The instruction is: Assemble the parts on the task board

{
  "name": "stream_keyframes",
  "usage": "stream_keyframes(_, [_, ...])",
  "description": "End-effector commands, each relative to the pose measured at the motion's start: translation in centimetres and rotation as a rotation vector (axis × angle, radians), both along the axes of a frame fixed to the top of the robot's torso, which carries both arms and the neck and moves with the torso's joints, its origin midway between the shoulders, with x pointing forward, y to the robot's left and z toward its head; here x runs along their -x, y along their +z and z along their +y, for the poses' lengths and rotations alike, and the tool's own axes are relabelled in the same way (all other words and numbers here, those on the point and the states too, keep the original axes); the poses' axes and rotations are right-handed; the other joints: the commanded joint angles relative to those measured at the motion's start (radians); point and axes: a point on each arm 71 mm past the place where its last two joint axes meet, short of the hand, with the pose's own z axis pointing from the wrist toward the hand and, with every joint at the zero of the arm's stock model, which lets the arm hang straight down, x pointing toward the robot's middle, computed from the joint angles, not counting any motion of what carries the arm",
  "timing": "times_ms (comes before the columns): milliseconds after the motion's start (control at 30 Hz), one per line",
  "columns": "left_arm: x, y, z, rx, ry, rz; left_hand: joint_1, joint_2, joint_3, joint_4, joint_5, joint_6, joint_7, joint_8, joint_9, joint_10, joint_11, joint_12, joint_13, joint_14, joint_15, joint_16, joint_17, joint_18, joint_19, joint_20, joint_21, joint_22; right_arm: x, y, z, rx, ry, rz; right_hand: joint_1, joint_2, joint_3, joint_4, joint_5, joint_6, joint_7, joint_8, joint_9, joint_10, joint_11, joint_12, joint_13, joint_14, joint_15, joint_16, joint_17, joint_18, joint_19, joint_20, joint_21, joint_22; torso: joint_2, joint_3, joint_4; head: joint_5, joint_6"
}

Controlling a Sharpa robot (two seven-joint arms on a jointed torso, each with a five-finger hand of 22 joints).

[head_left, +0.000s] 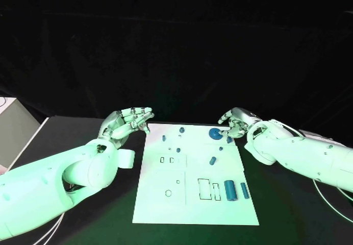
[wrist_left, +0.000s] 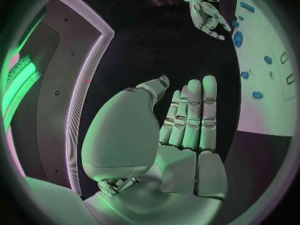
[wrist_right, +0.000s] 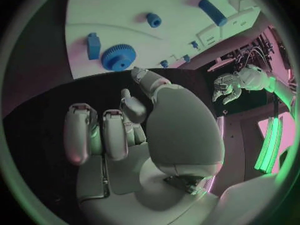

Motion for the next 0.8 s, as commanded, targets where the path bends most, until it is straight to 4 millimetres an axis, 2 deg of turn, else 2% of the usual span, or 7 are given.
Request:
stream_keyframes(33, [0.0, 0.1, -0.2, 0.005, -0.017, -0.012, -0.009, 0.002, 0.002, -0.004, 0.002, -0.006, 0.001, -0.002, -0.001, -0.008, 0.000, -0.002, -0.001, -0.005, 0.003, 0.005, -0.002, 0.014, -0.006, -0.002, 0.007, 0.001, -0.2, -0.7, -0.2, 0.004, 0.009, 0.100, -0.013, 0.022, -0.052, 0.031, 0.016, -0.025, 0.016, 0.024, 0.011, 0.104, 0.016, 0.397, 0.413, 0.079, 0.022, 0.071, 0.187, -0.032, 0.051, 0.013, 0.080, 0.146, 0.002, -0.0001, -0.0001, -0.004, -0.002])
stream_keyframes(67, [0.0, 0.1, -0.3, 0.005, -0.017, -0.012, -0.009, 0.002, 0.002, -0.004, 0.002, -0.006, 0.001, -0.002, -0.001, -0.008, 0.000, -0.002, -0.001, -0.005, 0.003, 0.005, -0.002, 0.014, -0.006, -0.002, 0.007, 0.001, -0.2, -0.7, -0.2, 0.005, 0.007, 0.101, -0.013, 0.022, -0.054, 0.032, 0.015, -0.026, 0.016, 0.024, 0.011, 0.105, 0.016, 0.398, 0.414, 0.080, 0.023, 0.072, 0.190, -0.033, 0.052, 0.014, 0.081, 0.148, 0.002, 0.0003, -0.0003, -0.004, -0.002])
stream_keyframes(167, [0.0, 0.1, -0.3, 0.005, -0.018, -0.012, -0.009, 0.002, 0.002, -0.004, 0.002, -0.006, 0.001, -0.002, -0.001, -0.008, 0.000, -0.002, -0.001, -0.005, 0.003, 0.005, -0.002, 0.014, -0.006, -0.002, 0.007, 0.001, -0.4, -0.8, -0.3, 0.015, -0.005, 0.111, -0.013, 0.023, -0.062, 0.036, 0.009, -0.033, 0.018, 0.024, 0.011, 0.107, 0.018, 0.401, 0.418, 0.081, 0.024, 0.074, 0.199, -0.035, 0.056, 0.015, 0.088, 0.157, 0.001, -0.0022, 0.0010, -0.005, -0.005])
stream_keyframes(233, [0.0, 0.1, -0.3, 0.005, -0.018, -0.012, -0.009, 0.002, 0.002, -0.004, 0.002, -0.006, 0.001, -0.002, -0.001, -0.008, 0.000, -0.002, -0.001, -0.005, 0.003, 0.005, -0.002, 0.014, -0.006, -0.002, 0.007, 0.001, -0.6, -0.9, -0.3, 0.021, -0.011, 0.115, -0.013, 0.025, -0.069, 0.040, 0.005, -0.035, 0.019, 0.025, 0.011, 0.107, 0.019, 0.401, 0.418, 0.082, 0.026, 0.076, 0.205, -0.037, 0.060, 0.016, 0.095, 0.166, 0.003, -0.0018, 0.0010, -0.006, -0.006])
stream_keyframes(300, [0.0, 0.1, -0.3, 0.006, -0.018, -0.012, -0.009, 0.002, 0.002, -0.004, 0.002, -0.006, 0.001, -0.002, -0.001, -0.008, 0.000, -0.002, -0.001, -0.005, 0.003, 0.005, -0.002, 0.014, -0.006, -0.002, 0.007, 0.001, -0.7, -0.9, -0.3, 0.028, -0.019, 0.120, -0.012, 0.026, -0.072, 0.042, 0.003, -0.036, 0.019, 0.026, 0.011, 0.107, 0.020, 0.401, 0.418, 0.083, 0.026, 0.077, 0.210, -0.038, 0.063, 0.017, 0.099, 0.172, 0.002, -0.0039, 0.0026, -0.007, -0.010])
stream_keyframes(433, [0.0, 0.1, -0.3, 0.005, -0.018, -0.012, -0.009, 0.002, 0.002, -0.004, 0.002, -0.006, 0.001, -0.002, -0.001, -0.008, 0.000, -0.002, -0.001, -0.005, 0.003, 0.005, -0.002, 0.014, -0.006, -0.002, 0.007, 0.001, -1.0, -1.0, -0.2, 0.036, -0.027, 0.123, -0.011, 0.028, -0.081, 0.048, 0.001, -0.038, 0.020, 0.028, 0.012, 0.107, 0.021, 0.401, 0.418, 0.085, 0.027, 0.080, 0.218, -0.041, 0.068, 0.019, 0.107, 0.183, 0.002, -0.0039, 0.0020, -0.007, -0.014])
stream_keyframes(800, [0.1, 0.2, -0.2, 0.004, -0.017, -0.012, -0.009, 0.002, 0.002, -0.004, 0.002, -0.006, 0.001, -0.002, -0.001, -0.008, 0.000, -0.002, -0.001, -0.005, 0.003, 0.005, -0.002, 0.014, -0.006, -0.002, 0.007, 0.001, -1.4, -1.1, 0.7, 0.040, -0.026, 0.124, -0.012, 0.031, -0.091, 0.055, -0.001, -0.041, 0.021, 0.030, 0.012, 0.107, 0.022, 0.401, 0.418, 0.085, 0.029, 0.081, 0.222, -0.042, 0.071, 0.020, 0.111, 0.188, 0.001, -0.0051, 0.0055, -0.007, -0.021])
